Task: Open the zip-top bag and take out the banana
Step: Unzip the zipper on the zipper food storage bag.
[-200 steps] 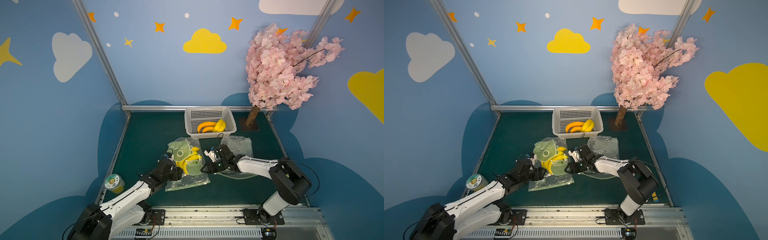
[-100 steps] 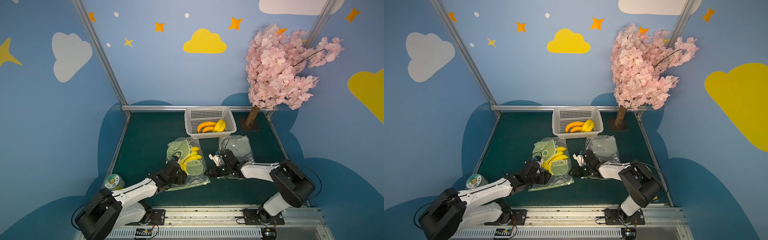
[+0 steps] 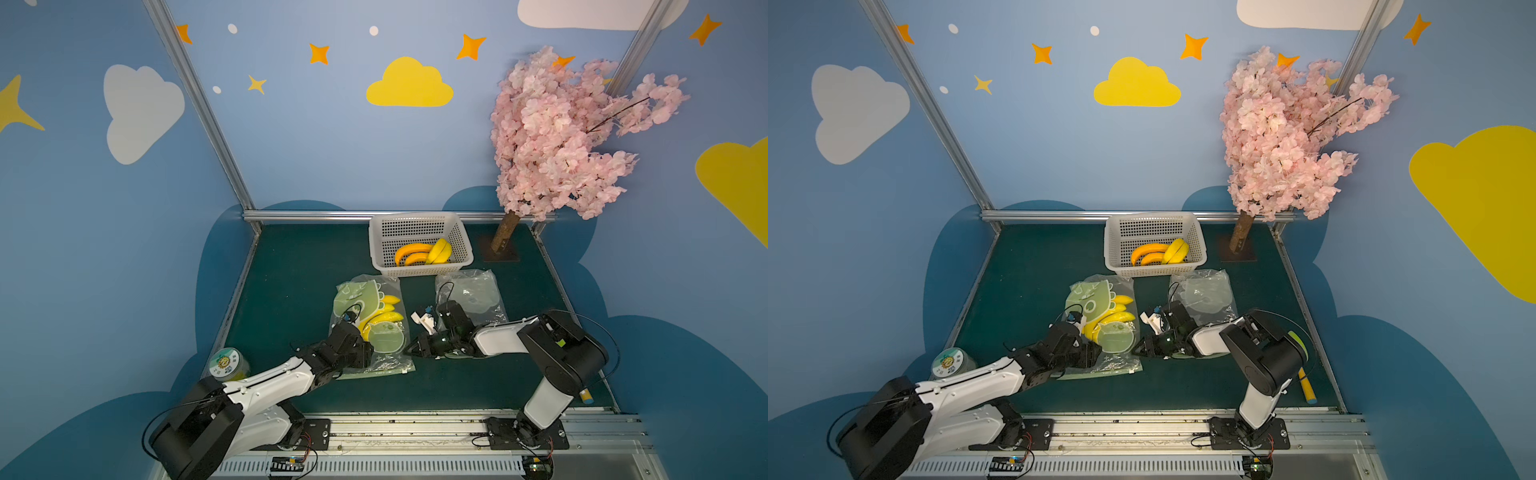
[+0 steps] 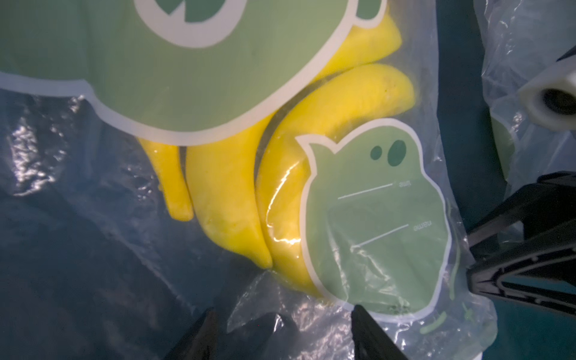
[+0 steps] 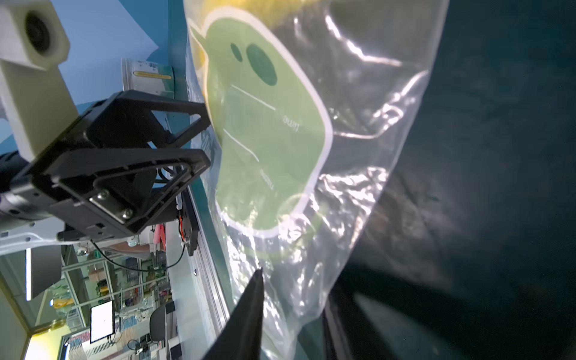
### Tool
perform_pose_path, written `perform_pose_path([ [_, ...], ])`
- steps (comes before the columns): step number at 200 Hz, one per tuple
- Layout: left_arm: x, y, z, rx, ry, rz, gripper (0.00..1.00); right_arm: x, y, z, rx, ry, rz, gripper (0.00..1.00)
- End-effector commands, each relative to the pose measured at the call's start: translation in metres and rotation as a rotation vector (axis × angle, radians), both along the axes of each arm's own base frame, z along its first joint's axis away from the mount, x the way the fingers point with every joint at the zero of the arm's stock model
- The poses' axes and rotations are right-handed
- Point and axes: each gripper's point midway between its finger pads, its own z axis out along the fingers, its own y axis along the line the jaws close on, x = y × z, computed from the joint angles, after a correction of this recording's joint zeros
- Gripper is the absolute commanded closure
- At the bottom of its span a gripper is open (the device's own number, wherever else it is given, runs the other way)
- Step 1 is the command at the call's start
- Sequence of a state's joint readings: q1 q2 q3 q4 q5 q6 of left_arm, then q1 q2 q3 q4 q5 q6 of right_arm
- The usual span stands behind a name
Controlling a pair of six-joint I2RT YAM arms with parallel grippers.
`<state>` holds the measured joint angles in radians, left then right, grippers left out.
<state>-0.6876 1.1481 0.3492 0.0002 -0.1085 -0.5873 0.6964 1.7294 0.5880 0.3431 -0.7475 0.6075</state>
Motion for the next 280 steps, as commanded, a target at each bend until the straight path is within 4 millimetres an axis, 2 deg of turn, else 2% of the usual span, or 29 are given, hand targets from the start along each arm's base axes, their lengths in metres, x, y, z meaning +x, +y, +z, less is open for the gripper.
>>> perform_pose_path([
  [1, -0.002, 0.002, -0.006, 0.021, 0.003, -0.01, 0.32, -0.012, -0.003, -0.004, 0.02, 0.101, 0.007, 0.86],
  [13, -0.001, 0.002, -0.006, 0.022, 0.005, -0.01, 0.32, -0.012, 0.0, 0.0, 0.042, 0.13, 0.009, 1.0],
  [38, 0.0, 0.002, -0.003, 0.03, -0.013, -0.019, 0.32, -0.008, 0.005, 0.006, 0.07, 0.161, 0.007, 1.0],
  [71, -0.001, -0.002, 0.02, 0.064, -0.113, -0.093, 0.32, -0.004, -0.001, 0.013, 0.058, 0.167, -0.005, 1.0],
  [91, -0.009, -0.015, 0.04, 0.081, -0.212, -0.211, 0.3, -0.001, -0.007, 0.021, 0.057, 0.166, -0.024, 1.0],
  [104, -0.02, -0.031, 0.051, 0.087, -0.285, -0.328, 0.23, 0.001, -0.012, 0.028, 0.053, 0.164, -0.035, 1.0],
  [117, -0.035, -0.048, 0.056, 0.112, -0.338, -0.447, 0.24, 0.003, -0.015, 0.033, 0.041, 0.161, -0.038, 1.0],
  [152, -0.066, -0.082, 0.044, 0.297, -0.42, -0.684, 0.25, 0.002, -0.018, 0.042, 0.029, 0.199, -0.035, 1.0],
  [173, -0.068, -0.096, 0.037, 0.466, -0.491, -0.731, 0.24, -0.003, -0.021, 0.04, 0.014, 0.223, -0.032, 1.0],
  [175, -0.067, -0.097, 0.037, 0.477, -0.497, -0.729, 0.25, 0.002, -0.018, 0.046, 0.024, 0.207, -0.03, 1.0],
  [199, -0.066, -0.111, 0.04, 0.505, -0.553, -0.74, 0.24, 0.004, -0.019, 0.05, 0.023, 0.204, -0.035, 1.0],
  [221, -0.063, -0.114, 0.04, 0.524, -0.581, -0.733, 0.25, 0.003, -0.021, 0.054, 0.032, 0.205, -0.039, 1.0],
  [259, -0.054, -0.111, 0.03, 0.671, -0.596, -0.718, 0.27, -0.001, -0.021, 0.06, 0.05, 0.231, -0.042, 1.0],
  [280, -0.046, -0.11, 0.031, 0.753, -0.631, -0.658, 0.28, -0.002, -0.022, 0.062, 0.051, 0.236, -0.041, 1.0],
])
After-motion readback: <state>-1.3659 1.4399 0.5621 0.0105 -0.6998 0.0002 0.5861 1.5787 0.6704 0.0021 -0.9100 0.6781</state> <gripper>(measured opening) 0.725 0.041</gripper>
